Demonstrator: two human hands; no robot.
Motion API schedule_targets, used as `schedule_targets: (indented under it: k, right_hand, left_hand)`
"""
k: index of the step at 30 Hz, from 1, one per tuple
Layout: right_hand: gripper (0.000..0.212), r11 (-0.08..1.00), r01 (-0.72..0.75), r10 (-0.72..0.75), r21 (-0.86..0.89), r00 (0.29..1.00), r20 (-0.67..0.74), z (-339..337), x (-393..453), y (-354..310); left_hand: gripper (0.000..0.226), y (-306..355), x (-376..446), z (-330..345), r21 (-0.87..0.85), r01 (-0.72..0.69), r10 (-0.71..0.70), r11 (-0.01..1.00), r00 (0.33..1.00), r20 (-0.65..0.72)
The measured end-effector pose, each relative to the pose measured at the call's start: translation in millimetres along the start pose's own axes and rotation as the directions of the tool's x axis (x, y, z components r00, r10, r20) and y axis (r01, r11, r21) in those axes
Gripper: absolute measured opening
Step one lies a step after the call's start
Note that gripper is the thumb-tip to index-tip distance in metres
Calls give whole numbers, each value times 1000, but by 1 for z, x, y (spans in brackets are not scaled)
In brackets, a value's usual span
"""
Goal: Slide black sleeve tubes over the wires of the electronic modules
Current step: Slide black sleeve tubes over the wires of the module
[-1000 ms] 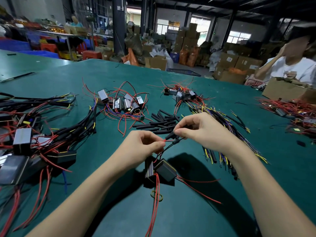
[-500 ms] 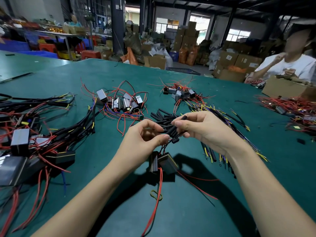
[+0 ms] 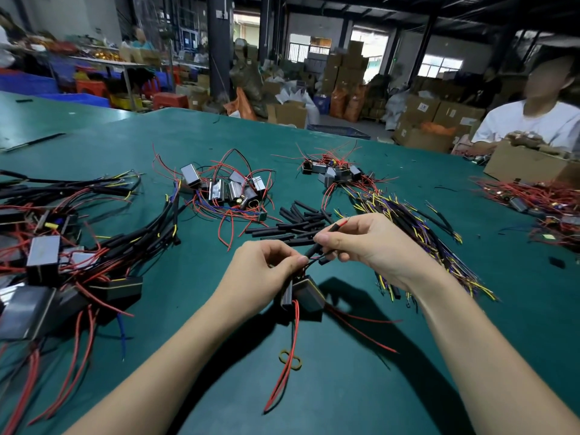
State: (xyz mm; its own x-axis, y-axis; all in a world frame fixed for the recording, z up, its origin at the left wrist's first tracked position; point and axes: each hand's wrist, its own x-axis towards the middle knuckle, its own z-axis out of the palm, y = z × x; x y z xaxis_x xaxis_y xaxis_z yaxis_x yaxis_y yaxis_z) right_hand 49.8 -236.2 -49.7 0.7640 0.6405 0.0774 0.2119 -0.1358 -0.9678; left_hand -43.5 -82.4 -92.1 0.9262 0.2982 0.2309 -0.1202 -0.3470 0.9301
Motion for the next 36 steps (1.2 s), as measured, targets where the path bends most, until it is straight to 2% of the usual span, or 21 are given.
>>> schedule_targets:
  k: [3,5,7,12,16,22,26,29,33,36]
  right_hand:
    - [3,998,24,-25,-58,999,-29,0,-1,-1]
    - [3,997,41,-43,-63,999,-29,1,-2,-2]
    - [6,996,62,-62,-60,998,-8,4,-2,-2]
    - [6,994,84,-81,-72,995,52,9,-1,-4]
    - [13,994,96,-96,44,995,-3,7,-1,-6]
    - [8,994,113,-112,5,989,-94,10,-1,-8]
    - [10,991,126,-116,48,977,-179,7,-1,-8]
    - [12,992,123,-114,42,979,-167,9,-1,-7]
    - [12,993,119,-116,23,989,-92,11,-1,-9]
    - [11,988,155,-155,-3,986,-61,13,-1,-10]
  left_hand:
    - [10,1,0,1,18,-13,14,1000,998,-55]
    - [8,4,1,0,-45,-25,22,999,998,-63]
    - [8,7,0,-1,-108,-61,55,992,997,-60]
    - [7,8,0,-2,-125,-123,116,984,991,-67]
    - [12,6,1,-2,-144,-112,100,983,992,-83]
    - [13,1,1,-3,-76,-111,105,991,992,-71]
    - [13,0,4,-5,-20,-35,36,999,999,26]
    - [11,1,5,-10,-45,-9,15,999,993,117]
    - [12,7,3,-9,-209,-129,135,969,991,13]
    - [12,11,1,-5,-259,-163,158,952,987,-38]
